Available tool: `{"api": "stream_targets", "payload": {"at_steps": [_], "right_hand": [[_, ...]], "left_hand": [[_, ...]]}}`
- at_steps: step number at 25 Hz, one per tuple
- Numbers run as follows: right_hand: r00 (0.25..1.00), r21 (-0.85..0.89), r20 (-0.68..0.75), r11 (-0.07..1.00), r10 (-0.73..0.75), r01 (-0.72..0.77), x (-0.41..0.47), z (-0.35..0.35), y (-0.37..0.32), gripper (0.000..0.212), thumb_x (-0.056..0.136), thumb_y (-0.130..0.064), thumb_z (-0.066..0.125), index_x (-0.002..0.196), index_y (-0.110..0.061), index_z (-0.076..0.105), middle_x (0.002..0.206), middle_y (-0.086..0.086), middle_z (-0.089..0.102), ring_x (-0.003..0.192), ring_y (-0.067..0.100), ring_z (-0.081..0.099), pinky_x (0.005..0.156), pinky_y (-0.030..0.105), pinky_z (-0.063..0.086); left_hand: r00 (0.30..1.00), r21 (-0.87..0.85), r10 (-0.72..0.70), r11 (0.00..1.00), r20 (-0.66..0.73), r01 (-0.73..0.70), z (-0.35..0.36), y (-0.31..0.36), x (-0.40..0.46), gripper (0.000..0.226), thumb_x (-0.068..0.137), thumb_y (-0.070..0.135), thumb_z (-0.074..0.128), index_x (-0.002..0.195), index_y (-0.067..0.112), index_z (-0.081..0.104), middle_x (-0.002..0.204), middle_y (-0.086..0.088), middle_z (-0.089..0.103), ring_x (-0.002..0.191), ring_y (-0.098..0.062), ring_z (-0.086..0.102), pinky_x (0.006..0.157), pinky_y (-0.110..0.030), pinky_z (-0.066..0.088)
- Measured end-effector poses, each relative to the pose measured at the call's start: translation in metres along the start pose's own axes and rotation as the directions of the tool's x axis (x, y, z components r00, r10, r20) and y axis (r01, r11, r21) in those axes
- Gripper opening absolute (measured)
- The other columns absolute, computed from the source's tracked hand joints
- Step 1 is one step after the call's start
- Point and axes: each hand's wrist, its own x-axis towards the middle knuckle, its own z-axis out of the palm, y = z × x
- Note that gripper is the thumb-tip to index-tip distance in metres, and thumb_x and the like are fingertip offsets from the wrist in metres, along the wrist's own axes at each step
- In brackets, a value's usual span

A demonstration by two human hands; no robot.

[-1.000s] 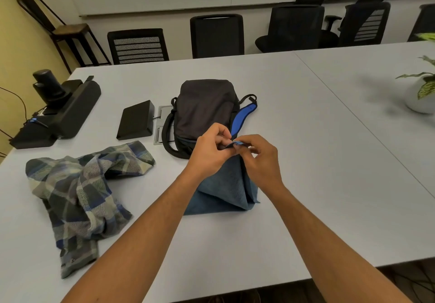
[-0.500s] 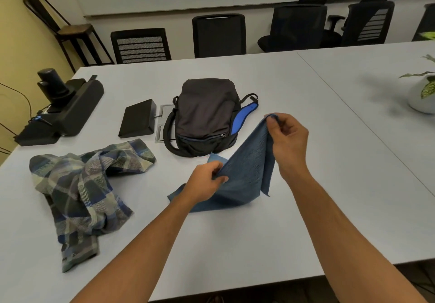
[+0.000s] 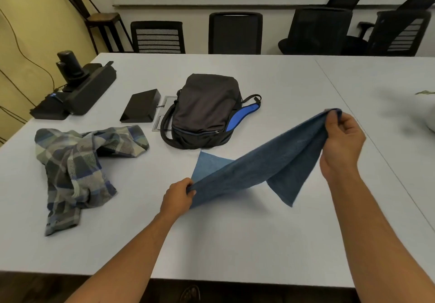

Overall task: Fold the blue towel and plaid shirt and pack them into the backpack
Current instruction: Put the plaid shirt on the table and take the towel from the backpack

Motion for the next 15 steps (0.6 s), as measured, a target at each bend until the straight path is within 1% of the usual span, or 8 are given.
{"api": "stream_targets", "payload": {"at_steps": [2,3,5,7,9,12,15], "right_hand": [[1.0,-0.004,0.006,1.0,0.017,-0.017,0.008,-0.019,0.003,0.01,0.096,-0.022,0.063,0.087,-0.02,0.066,0.075,-0.012,0.064,0.073,0.004,0.059,0.074,0.02,0.049],[0.999,-0.018,0.016,0.999,0.028,-0.028,0.01,-0.028,0.006,0.01,0.096,-0.023,0.063,0.087,-0.02,0.066,0.075,-0.011,0.064,0.073,0.004,0.058,0.073,0.021,0.05],[0.999,-0.056,0.018,0.998,0.041,-0.04,0.013,-0.047,0.015,0.01,0.096,-0.025,0.063,0.087,-0.021,0.065,0.076,-0.011,0.063,0.074,0.005,0.058,0.074,0.021,0.05],[0.999,-0.091,0.007,0.995,0.048,-0.047,0.013,-0.064,0.023,0.011,0.097,-0.025,0.062,0.086,-0.022,0.065,0.075,-0.012,0.062,0.073,0.004,0.058,0.074,0.019,0.05],[0.998,-0.121,-0.005,0.991,0.058,-0.058,0.013,-0.079,0.031,0.011,0.097,-0.024,0.061,0.086,-0.023,0.064,0.071,-0.016,0.061,0.07,0.0,0.058,0.073,0.017,0.049],[0.997,-0.14,-0.016,0.987,0.074,-0.075,0.013,-0.096,0.043,0.01,0.097,-0.025,0.062,0.087,-0.024,0.064,0.073,-0.017,0.061,0.072,-0.002,0.059,0.076,0.018,0.049],[0.996,-0.13,-0.031,0.988,0.083,-0.086,0.014,-0.109,0.048,0.009,0.096,-0.027,0.063,0.088,-0.025,0.065,0.078,-0.014,0.062,0.076,0.001,0.059,0.081,0.02,0.05]], "left_hand": [[1.0,0.055,-0.004,0.998,-0.002,0.004,0.015,-0.008,-0.014,0.006,0.092,0.015,0.062,0.097,0.016,0.065,0.089,0.002,0.063,0.077,-0.018,0.056,0.066,-0.026,0.041],[1.0,0.051,-0.017,0.999,-0.002,0.017,0.024,-0.011,-0.022,0.006,0.092,0.013,0.062,0.096,0.015,0.065,0.091,-0.001,0.066,0.078,-0.019,0.058,0.067,-0.027,0.043],[0.996,-0.018,-0.075,0.997,-0.039,0.074,0.039,-0.013,-0.037,0.005,0.093,0.011,0.061,0.093,0.015,0.064,0.093,-0.004,0.067,0.081,-0.022,0.061,0.068,-0.028,0.045],[0.981,-0.086,-0.112,0.991,-0.16,0.1,0.045,-0.013,-0.047,0.007,0.093,0.008,0.061,0.092,0.014,0.064,0.091,-0.005,0.066,0.082,-0.023,0.061,0.07,-0.028,0.044],[0.953,-0.15,-0.114,0.986,-0.279,0.074,0.042,-0.012,-0.054,0.009,0.093,0.005,0.059,0.096,0.011,0.065,0.093,-0.006,0.065,0.084,-0.022,0.06,0.073,-0.03,0.045],[0.906,-0.24,-0.143,0.97,-0.398,0.047,0.024,-0.003,-0.057,0.013,0.095,0.006,0.056,0.104,0.009,0.065,0.1,-0.007,0.064,0.089,-0.021,0.058,0.078,-0.03,0.046],[0.847,-0.262,-0.12,0.965,-0.518,-0.024,0.001,0.013,-0.058,0.017,0.096,0.004,0.053,0.108,0.006,0.064,0.106,-0.009,0.063,0.093,-0.018,0.056,0.081,-0.029,0.045]]}}
